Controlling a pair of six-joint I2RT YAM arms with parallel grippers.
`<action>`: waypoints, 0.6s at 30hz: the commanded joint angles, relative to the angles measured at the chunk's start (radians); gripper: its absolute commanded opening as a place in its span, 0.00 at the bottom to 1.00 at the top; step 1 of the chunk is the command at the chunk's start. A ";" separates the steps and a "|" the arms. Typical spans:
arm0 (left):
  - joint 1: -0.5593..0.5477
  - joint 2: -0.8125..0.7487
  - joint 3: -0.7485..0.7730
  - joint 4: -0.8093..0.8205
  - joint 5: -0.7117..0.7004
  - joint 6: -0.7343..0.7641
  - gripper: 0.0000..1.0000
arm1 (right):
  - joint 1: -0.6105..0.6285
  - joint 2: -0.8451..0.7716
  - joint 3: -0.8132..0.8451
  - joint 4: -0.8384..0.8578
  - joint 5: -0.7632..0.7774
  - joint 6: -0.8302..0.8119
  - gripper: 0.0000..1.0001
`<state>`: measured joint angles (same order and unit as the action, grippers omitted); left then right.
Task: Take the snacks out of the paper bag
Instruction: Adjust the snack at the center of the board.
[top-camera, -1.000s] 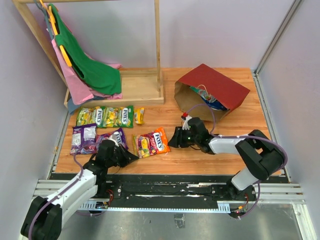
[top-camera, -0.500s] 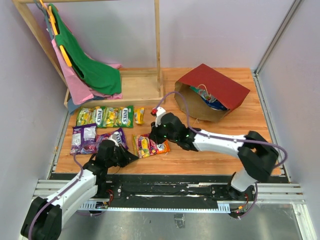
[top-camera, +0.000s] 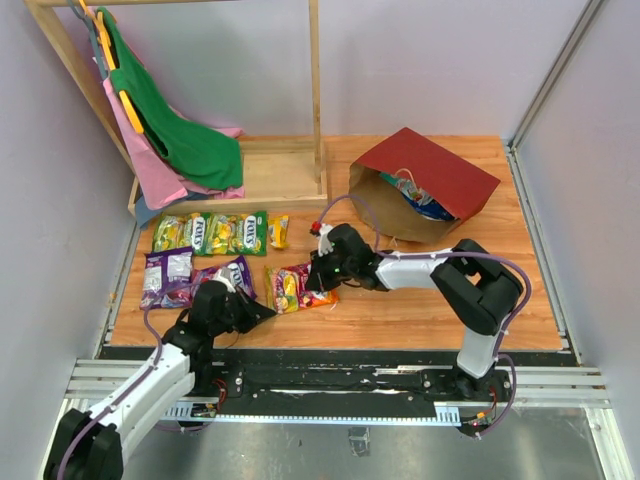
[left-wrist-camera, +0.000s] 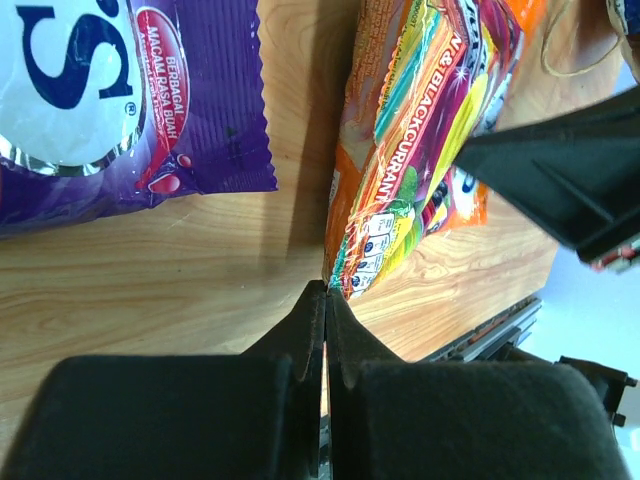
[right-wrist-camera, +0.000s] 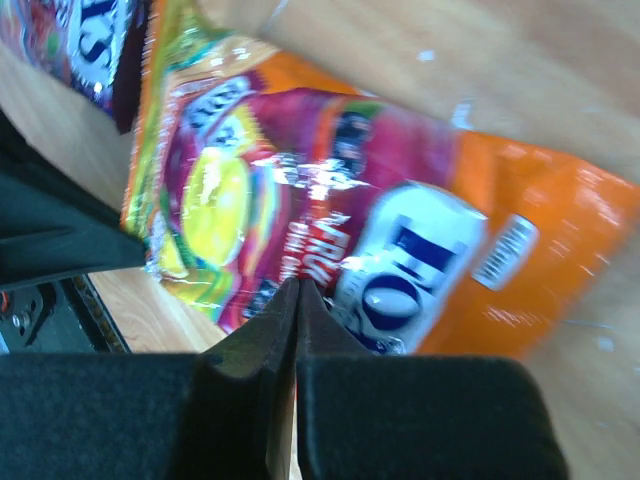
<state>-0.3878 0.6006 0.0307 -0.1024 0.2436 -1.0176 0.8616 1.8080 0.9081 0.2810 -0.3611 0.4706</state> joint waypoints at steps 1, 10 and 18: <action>0.016 -0.018 -0.008 -0.111 -0.033 0.008 0.01 | -0.091 0.043 -0.050 0.002 0.007 0.039 0.01; 0.047 -0.023 0.037 -0.169 0.014 0.013 0.01 | -0.091 0.084 -0.049 -0.055 0.050 0.041 0.01; 0.149 -0.167 -0.021 -0.144 0.251 -0.031 0.05 | -0.115 0.105 -0.072 -0.080 0.067 0.055 0.01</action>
<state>-0.2886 0.4904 0.0574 -0.1795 0.3370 -1.0264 0.7761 1.8462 0.8871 0.3443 -0.3855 0.5407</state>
